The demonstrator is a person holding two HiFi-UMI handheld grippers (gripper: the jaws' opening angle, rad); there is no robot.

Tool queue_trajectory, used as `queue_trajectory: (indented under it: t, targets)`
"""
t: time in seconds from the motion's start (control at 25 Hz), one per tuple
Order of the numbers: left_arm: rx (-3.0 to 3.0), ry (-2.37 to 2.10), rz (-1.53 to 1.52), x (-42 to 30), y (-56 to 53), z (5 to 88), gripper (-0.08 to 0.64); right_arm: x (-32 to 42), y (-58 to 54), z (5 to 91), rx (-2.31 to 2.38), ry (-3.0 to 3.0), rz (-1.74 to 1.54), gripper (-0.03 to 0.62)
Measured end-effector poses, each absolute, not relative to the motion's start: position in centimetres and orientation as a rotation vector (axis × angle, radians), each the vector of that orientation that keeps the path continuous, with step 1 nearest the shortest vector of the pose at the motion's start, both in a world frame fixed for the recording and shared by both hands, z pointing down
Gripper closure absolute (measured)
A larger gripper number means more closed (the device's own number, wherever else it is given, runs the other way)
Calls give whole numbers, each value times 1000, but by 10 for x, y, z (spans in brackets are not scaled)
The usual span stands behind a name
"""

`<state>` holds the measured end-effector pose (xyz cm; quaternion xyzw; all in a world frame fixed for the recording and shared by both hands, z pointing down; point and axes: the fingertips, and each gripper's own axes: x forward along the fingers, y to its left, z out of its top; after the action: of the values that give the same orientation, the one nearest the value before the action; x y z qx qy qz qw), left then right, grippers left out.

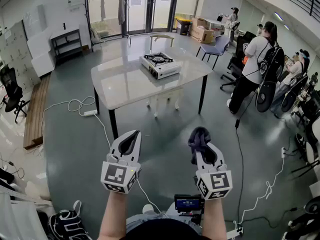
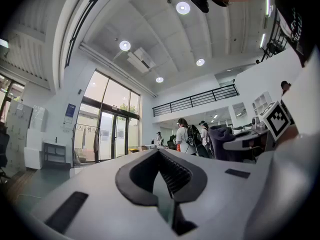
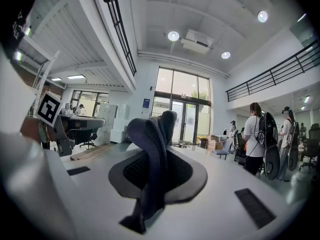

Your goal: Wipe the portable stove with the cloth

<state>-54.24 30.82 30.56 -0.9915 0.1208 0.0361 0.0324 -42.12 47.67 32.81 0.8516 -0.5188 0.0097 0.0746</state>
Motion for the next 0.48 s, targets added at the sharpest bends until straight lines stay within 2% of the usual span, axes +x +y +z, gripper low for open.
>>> queue_trajectory:
  t: [0.48]
  targets:
    - [-3084, 387, 75, -510, 295, 320, 549, -391, 466, 323, 2561, -1501, -33, 526]
